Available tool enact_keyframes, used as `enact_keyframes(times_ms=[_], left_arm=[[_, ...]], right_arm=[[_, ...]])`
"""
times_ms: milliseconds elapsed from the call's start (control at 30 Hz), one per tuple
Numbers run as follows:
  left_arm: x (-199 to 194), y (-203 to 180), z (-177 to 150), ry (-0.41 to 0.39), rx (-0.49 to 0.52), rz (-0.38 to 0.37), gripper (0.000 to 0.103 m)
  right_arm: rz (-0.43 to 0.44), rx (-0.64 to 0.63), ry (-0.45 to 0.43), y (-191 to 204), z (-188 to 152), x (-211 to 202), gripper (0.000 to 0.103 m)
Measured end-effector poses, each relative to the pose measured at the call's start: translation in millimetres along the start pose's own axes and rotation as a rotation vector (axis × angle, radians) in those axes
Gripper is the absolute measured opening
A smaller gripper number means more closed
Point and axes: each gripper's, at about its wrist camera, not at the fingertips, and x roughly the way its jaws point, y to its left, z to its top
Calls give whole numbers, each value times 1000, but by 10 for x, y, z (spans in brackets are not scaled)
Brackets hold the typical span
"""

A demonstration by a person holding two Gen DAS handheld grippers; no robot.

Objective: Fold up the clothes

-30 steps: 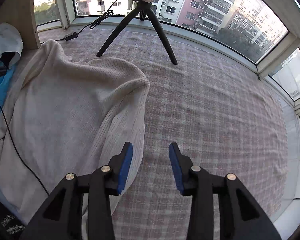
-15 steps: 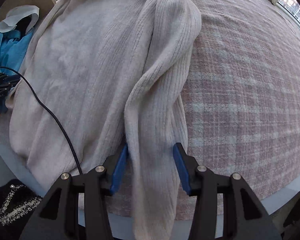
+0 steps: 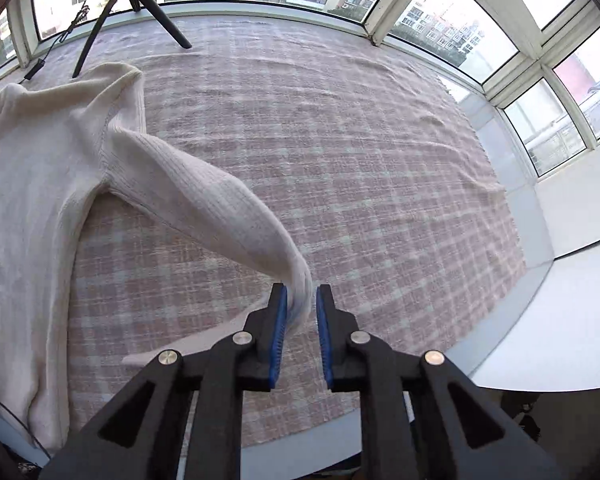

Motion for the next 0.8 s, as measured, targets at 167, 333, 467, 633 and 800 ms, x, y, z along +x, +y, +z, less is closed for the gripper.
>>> enact_keyframes(times_ms=[167, 333, 467, 633, 800], left_arm=[[-436, 21, -398, -51, 27, -111, 27], [-611, -908, -903, 5, 180, -492, 28], [-644, -1760, -1311, 71, 320, -693, 30], [-627, -2307, -1445, 104, 410, -692, 28], [-477, -2386, -1389, 129, 414, -686, 6]], right_arm=[[236, 16, -4, 117, -328, -178, 42], [581, -52, 77, 1039, -1083, -160, 45], [600, -130, 119, 1516, -1449, -60, 45], [600, -151, 120, 1752, -1662, 8, 45], [611, -207, 78, 1964, -1600, 50, 45]])
